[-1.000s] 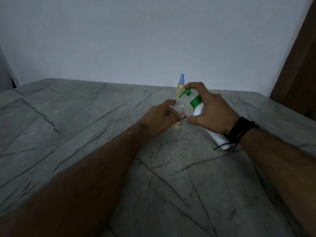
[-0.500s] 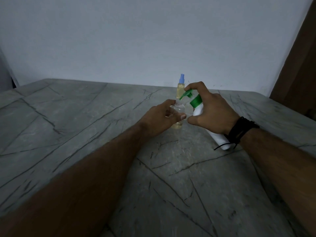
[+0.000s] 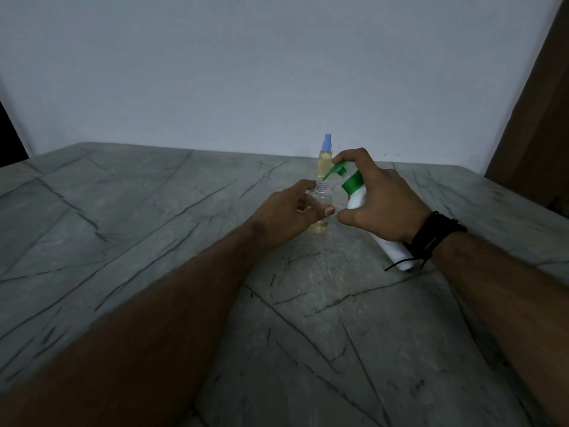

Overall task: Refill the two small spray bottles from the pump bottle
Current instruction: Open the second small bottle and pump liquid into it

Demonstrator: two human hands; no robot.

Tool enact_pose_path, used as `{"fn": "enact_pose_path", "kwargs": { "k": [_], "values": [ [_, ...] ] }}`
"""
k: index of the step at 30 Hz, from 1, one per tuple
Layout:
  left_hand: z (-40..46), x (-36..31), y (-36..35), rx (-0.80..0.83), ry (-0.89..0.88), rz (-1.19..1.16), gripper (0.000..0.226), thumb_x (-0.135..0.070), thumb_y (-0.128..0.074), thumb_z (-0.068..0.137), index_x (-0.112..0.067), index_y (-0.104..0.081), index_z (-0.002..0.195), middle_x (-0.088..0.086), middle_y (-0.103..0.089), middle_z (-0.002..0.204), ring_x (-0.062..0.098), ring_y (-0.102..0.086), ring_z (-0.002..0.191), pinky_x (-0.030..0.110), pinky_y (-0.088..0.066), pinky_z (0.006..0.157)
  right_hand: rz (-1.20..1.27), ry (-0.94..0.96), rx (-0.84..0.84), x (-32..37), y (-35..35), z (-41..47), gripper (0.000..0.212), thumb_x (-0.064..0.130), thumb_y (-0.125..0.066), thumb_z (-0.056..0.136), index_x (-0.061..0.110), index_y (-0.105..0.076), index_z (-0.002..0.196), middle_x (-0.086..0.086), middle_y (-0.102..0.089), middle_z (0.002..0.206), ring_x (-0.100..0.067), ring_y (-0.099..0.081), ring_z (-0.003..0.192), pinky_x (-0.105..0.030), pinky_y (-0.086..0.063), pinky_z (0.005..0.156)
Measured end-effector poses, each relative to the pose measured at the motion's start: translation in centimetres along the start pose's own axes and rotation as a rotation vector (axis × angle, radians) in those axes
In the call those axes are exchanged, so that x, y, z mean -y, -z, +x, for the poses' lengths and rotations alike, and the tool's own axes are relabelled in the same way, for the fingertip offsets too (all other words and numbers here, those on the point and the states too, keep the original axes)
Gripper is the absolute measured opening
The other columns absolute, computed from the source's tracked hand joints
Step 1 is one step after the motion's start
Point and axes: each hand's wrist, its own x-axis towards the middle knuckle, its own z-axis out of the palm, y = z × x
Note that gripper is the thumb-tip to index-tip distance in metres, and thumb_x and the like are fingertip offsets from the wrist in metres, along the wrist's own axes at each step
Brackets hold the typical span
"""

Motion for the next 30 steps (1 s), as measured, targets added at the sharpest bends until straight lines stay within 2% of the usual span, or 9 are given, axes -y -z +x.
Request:
{"fn": "enact_pose_path", "kwargs": {
  "k": [4, 10, 16, 20, 26, 30],
  "values": [
    [0.01, 0.03, 0.07, 0.003, 0.0, -0.001, 0.065, -0.057, -0.06, 0.086, -0.026, -0.041, 0.14, -0.009, -0.064, 0.118, 0.01, -0.056, 0.111, 0.029, -0.045, 0.092, -0.003, -0.001, -0.005, 0.1, 0.08, -0.06, 0.077, 0.022, -0.077, 0.067, 0.037, -0.039, 0.133, 0.003, -0.061, 0.074, -0.013, -0.058, 0.063, -0.025, -0.042, 0.058],
    [-0.05, -0.08, 0.09, 0.001, -0.001, 0.011, 0.066, -0.057, -0.059, 0.086, -0.026, -0.039, 0.141, -0.011, -0.064, 0.117, 0.005, -0.053, 0.105, 0.025, -0.041, 0.086, -0.006, -0.006, 0.0, 0.05, 0.01, 0.02, 0.073, 0.023, -0.078, 0.067, 0.034, -0.041, 0.129, 0.008, -0.058, 0.071, -0.012, -0.058, 0.062, -0.025, -0.039, 0.057],
    [-0.14, -0.21, 0.1, 0.004, 0.004, -0.001, 0.067, -0.057, -0.06, 0.086, -0.025, -0.04, 0.141, -0.008, -0.064, 0.12, 0.01, -0.056, 0.112, 0.029, -0.045, 0.093, -0.003, 0.007, -0.008, -0.04, 0.13, 0.0, 0.076, 0.023, -0.077, 0.067, 0.037, -0.039, 0.132, 0.0, -0.062, 0.074, -0.015, -0.059, 0.064, -0.027, -0.045, 0.058],
    [-0.23, -0.33, 0.15, 0.008, 0.005, -0.004, 0.067, -0.055, -0.06, 0.086, -0.025, -0.039, 0.142, -0.005, -0.064, 0.123, 0.013, -0.057, 0.115, 0.033, -0.046, 0.096, -0.001, 0.006, 0.0, -0.01, 0.05, -0.01, 0.073, 0.022, -0.078, 0.067, 0.034, -0.04, 0.129, 0.004, -0.061, 0.073, -0.012, -0.059, 0.063, -0.024, -0.042, 0.057],
    [-0.24, -0.4, 0.16, 0.016, 0.01, -0.004, 0.066, -0.056, -0.06, 0.087, -0.025, -0.039, 0.142, -0.005, -0.063, 0.125, 0.013, -0.056, 0.115, 0.031, -0.046, 0.094, -0.013, 0.015, -0.011, -0.05, 0.09, -0.07, 0.077, 0.023, -0.077, 0.068, 0.037, -0.038, 0.133, 0.002, -0.062, 0.073, -0.014, -0.059, 0.063, -0.027, -0.046, 0.058],
    [-0.3, -0.35, 0.17, -0.006, 0.001, -0.013, 0.062, -0.055, -0.061, 0.086, -0.027, -0.043, 0.138, -0.009, -0.064, 0.118, 0.008, -0.057, 0.108, 0.022, -0.041, 0.085, -0.01, 0.008, -0.015, 0.02, 0.14, 0.0, 0.074, 0.022, -0.078, 0.067, 0.034, -0.041, 0.13, 0.01, -0.055, 0.065, -0.008, -0.055, 0.059, -0.022, -0.037, 0.055]
  ]
}}
